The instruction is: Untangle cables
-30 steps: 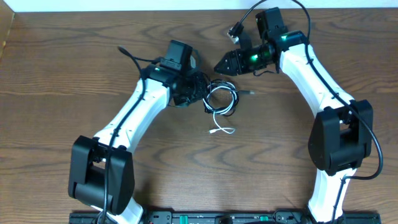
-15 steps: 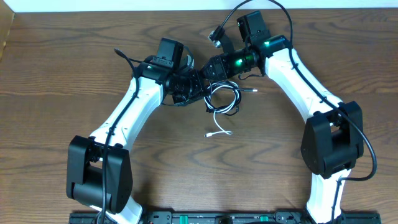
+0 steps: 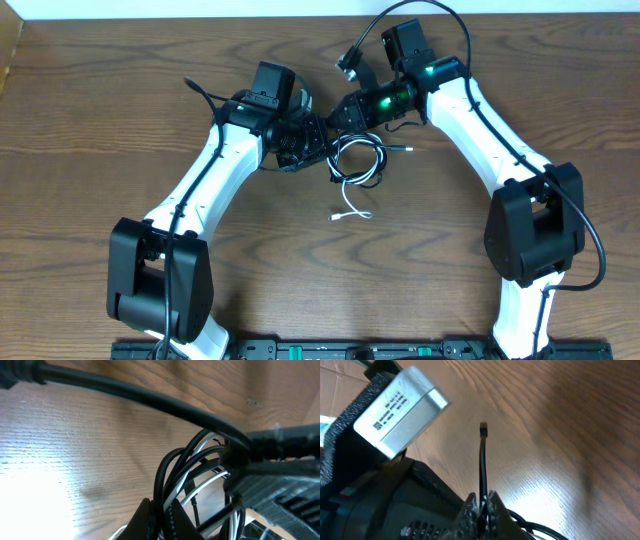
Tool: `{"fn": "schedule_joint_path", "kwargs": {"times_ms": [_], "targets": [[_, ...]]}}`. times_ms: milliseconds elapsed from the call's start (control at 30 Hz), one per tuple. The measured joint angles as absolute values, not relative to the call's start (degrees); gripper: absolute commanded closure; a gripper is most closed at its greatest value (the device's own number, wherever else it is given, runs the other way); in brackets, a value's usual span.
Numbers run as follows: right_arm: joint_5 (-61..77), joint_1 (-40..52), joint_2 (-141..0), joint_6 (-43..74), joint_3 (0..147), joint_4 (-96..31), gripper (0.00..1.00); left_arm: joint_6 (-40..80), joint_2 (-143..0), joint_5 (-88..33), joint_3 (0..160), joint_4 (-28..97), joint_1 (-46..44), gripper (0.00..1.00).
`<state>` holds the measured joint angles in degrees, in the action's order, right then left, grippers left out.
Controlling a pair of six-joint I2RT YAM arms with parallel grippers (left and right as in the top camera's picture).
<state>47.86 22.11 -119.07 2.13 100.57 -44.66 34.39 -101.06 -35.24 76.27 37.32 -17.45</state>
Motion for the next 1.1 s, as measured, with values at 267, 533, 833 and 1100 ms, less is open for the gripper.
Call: {"fn": "schedule_joint_path", "kwargs": {"times_ms": [267, 533, 833, 1100], "targets": [[43.1, 21.2, -118.4, 2.1, 100.6, -51.2, 0.99, 25.3, -101.1, -31.5, 76.3, 39.7, -17.5, 0.93], [38.2, 16.8, -108.0, 0.3, 101.0, -66.8, 0.99, 13.5, -101.1, -29.2, 76.3, 37.8, -17.5, 0.92], [33.4, 21.4, -107.6, 1.8, 101.2, -65.0, 0.45, 6.5, -101.1, -31.5, 76.2, 31.0, -17.5, 0.92], [30.3, 21.9, -107.7, 7.0, 101.2, -55.0, 0.55, 6.8, -101.1, -39.9, 76.2, 31.2, -17.5, 0.93]]}}
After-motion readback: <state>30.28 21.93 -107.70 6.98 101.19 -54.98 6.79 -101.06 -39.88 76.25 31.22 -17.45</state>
